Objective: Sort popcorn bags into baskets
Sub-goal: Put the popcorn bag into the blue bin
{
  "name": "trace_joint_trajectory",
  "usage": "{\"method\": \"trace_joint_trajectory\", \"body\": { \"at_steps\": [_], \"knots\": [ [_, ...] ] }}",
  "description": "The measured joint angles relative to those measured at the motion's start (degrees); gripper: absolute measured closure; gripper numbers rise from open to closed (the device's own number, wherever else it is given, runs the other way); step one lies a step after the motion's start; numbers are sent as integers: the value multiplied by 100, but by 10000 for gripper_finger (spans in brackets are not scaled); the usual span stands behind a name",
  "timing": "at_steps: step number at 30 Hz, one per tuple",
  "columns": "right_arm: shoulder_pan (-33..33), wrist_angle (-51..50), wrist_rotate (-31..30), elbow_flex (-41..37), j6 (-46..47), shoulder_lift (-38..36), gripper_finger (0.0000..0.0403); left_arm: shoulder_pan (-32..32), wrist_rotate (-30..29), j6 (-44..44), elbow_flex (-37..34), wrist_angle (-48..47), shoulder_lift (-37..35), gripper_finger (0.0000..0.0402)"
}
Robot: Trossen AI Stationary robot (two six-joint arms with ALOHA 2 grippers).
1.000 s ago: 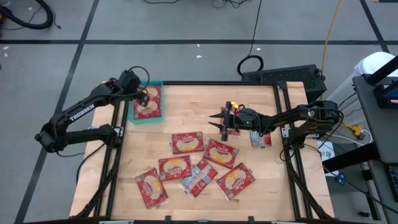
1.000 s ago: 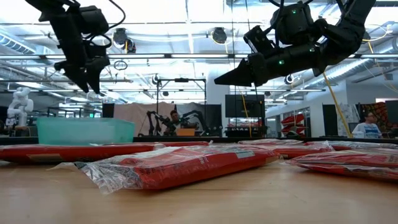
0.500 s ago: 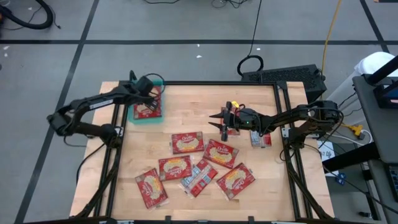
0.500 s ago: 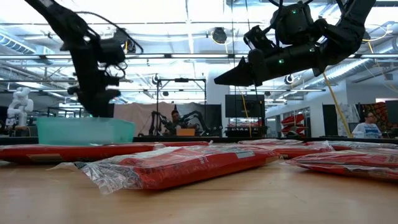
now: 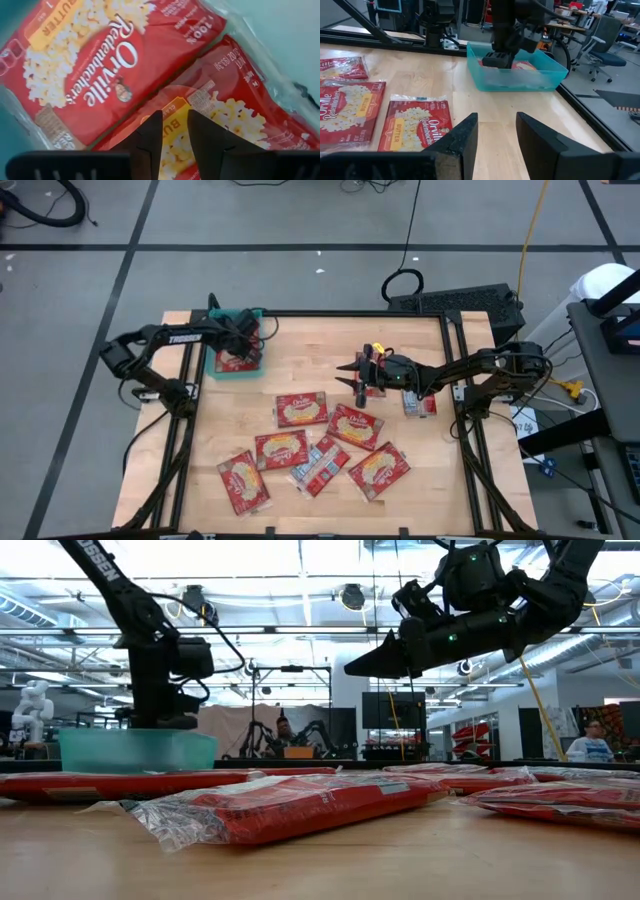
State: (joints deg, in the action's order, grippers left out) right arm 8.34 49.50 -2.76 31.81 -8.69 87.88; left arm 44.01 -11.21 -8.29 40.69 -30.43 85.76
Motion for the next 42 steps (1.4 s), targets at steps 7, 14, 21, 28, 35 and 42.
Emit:
{"method": "trace_joint_trajectory", "body": {
  "at_steps": [7,14,21,28,35,42],
  "knots": [
    [0,0,-2,-2,4,0,277,-176,235,-202,89,-703,-442,305],
    [0,0,-11,-2,37,0,277,-177,-203,-243,98,-652,-1373,305],
    [-61,-216,-48,-2,761,0,277,-625,-229,19,98,-499,-2395,305],
    [-305,-1472,-1292,0,1459,-17,277,-1945,-225,29,-123,570,-2980,305],
    [-596,-3481,-1408,0,2393,-567,277,-3315,-238,81,-766,2338,-2915,305],
    [-274,-5127,-1688,4,3570,-1715,276,-3930,-594,-126,-1160,3969,-2604,305]
  ]
}}
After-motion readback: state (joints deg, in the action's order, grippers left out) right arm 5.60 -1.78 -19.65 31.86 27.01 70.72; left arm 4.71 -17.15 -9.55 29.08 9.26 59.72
